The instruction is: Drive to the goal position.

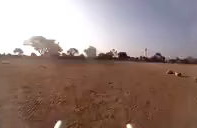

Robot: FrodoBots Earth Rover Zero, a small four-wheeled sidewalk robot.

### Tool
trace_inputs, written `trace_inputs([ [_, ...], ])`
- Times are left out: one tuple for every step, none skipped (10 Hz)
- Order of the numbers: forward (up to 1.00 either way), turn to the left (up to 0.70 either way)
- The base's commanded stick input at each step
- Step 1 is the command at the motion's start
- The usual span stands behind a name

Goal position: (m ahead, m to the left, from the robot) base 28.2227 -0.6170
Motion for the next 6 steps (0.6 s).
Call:
trace_inputs([
  [1.0, 0.0],
  [1.0, 0.0],
  [1.0, 0.0],
  [1.0, 0.0],
  [1.0, 0.0],
  [1.0, 0.0],
])
